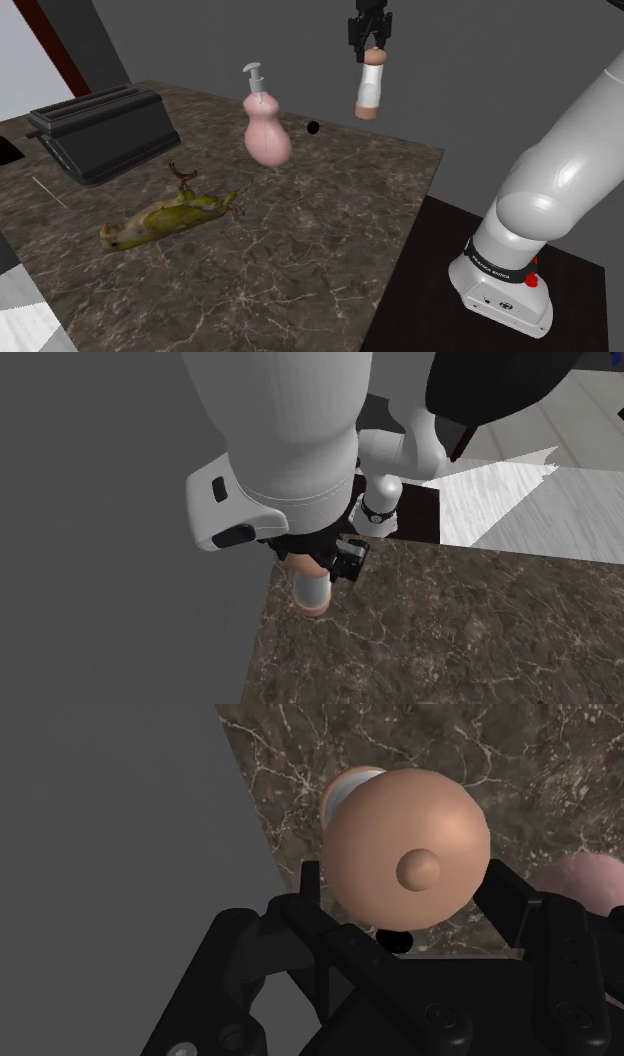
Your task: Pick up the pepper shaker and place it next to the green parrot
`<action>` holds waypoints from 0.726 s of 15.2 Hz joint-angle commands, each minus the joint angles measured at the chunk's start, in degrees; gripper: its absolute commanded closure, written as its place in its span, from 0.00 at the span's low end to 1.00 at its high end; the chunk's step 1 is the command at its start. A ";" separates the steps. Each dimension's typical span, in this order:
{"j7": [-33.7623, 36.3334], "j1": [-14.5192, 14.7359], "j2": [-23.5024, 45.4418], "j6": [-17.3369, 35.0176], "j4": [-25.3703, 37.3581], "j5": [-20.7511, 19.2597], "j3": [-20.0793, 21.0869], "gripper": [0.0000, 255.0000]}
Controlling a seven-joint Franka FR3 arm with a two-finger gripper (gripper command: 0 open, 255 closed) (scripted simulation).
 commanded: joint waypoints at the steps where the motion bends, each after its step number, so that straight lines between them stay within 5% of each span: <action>1: -0.10 0.01 0.53 -1.64 2.15 0.07 -0.03 1.00; 11: -0.60 -0.01 4.04 -10.12 14.10 0.54 -0.23 1.00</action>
